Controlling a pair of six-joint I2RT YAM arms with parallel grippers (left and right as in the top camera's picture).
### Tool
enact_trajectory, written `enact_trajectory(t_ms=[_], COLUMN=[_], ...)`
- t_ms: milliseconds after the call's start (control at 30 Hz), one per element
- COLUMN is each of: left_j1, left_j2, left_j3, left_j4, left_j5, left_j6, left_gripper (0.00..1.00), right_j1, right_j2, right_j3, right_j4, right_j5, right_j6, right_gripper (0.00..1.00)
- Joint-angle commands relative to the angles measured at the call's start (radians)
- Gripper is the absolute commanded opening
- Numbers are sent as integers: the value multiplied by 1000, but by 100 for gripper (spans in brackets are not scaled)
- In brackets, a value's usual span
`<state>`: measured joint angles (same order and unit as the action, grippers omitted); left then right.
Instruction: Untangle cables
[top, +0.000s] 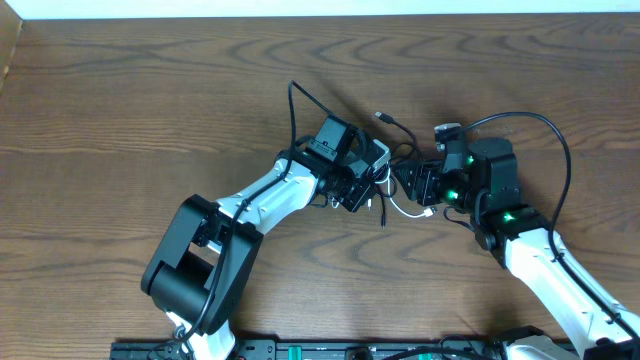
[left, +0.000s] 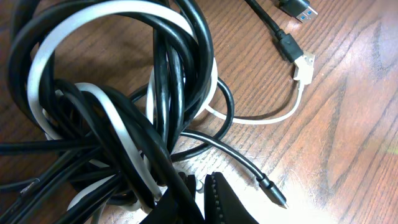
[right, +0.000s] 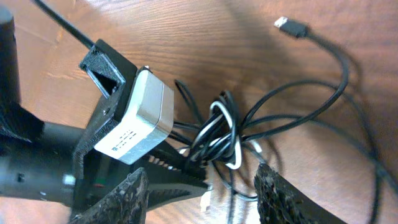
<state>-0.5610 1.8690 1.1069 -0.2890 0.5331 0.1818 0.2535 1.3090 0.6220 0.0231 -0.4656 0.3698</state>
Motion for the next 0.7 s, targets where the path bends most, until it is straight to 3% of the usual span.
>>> enact_trajectory(t_ms=[0,467,667], left_j1=[0,0,0], left_j2=[-29,-29,-29], left_j3=[10,10,10], left_j4=[-5,-5,-4], left_j5=[-2,-2,-2], left_j6=[9,9,8], left_gripper=[12,12,12], right_j1=[-3,-3,-3], right_j2=[27,229,310], right_j3=[13,13,13], right_j4=[1,236,347], right_j5=[72,31,-42], right_j6=[-172,-269,-305], right_gripper=[52,51,58])
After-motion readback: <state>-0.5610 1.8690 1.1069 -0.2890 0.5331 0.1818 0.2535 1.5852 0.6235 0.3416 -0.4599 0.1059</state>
